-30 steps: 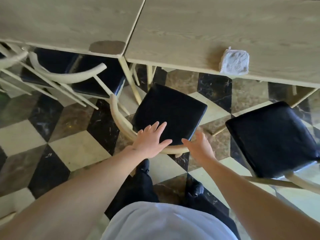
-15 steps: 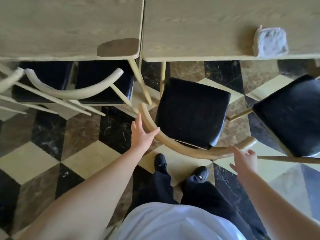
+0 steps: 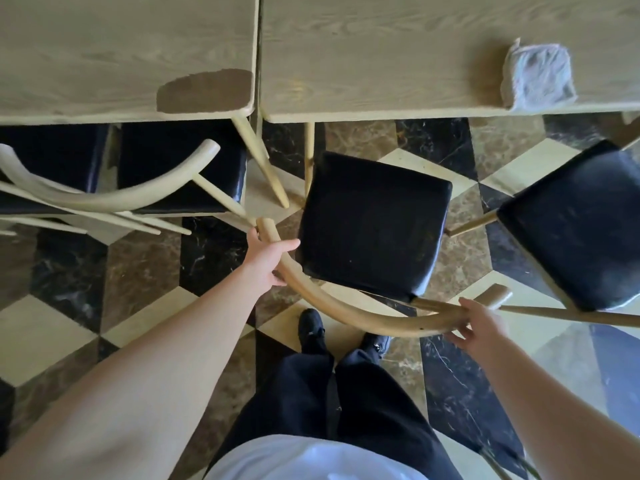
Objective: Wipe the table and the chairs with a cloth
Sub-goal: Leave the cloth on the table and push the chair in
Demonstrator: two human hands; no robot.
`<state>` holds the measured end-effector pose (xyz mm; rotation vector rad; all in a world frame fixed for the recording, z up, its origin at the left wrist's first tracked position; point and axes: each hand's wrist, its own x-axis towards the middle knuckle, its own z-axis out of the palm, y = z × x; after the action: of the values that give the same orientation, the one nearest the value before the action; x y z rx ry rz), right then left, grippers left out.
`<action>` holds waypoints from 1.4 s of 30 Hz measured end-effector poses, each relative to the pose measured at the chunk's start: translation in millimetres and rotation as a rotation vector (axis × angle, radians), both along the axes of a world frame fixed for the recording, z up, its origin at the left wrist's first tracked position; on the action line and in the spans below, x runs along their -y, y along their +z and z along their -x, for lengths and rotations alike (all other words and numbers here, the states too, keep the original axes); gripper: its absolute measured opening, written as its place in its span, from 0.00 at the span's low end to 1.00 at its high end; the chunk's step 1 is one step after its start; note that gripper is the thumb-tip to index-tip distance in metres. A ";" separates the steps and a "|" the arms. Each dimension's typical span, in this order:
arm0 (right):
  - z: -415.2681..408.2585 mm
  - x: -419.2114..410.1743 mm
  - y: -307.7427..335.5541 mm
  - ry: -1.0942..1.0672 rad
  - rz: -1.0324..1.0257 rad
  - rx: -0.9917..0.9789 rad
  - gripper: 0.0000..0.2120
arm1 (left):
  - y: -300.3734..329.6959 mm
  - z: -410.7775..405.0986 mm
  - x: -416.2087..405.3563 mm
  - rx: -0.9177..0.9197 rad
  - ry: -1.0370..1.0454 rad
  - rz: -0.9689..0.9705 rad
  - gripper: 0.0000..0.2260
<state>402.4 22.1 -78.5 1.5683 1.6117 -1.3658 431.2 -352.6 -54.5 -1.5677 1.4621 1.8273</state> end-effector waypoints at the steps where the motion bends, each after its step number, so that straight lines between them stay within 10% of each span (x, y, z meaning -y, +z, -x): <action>1: 0.9 -1.1 -3.0 -0.012 0.006 -0.001 0.16 | -2.5 1.6 1.1 0.001 0.008 0.002 0.49; 15: 1.6 1.7 -30.0 -0.069 -0.028 -0.074 0.22 | -25.8 -1.4 -23.2 0.061 -0.349 0.452 0.55; 42: 97.4 -32.3 -15.8 0.075 -0.139 -0.311 0.15 | -28.3 53.7 -71.0 -0.014 0.117 0.310 0.38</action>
<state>305.0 54.5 -94.3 1.4057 1.9663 -1.5450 377.5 -281.6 -82.8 -1.8206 1.7634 1.7396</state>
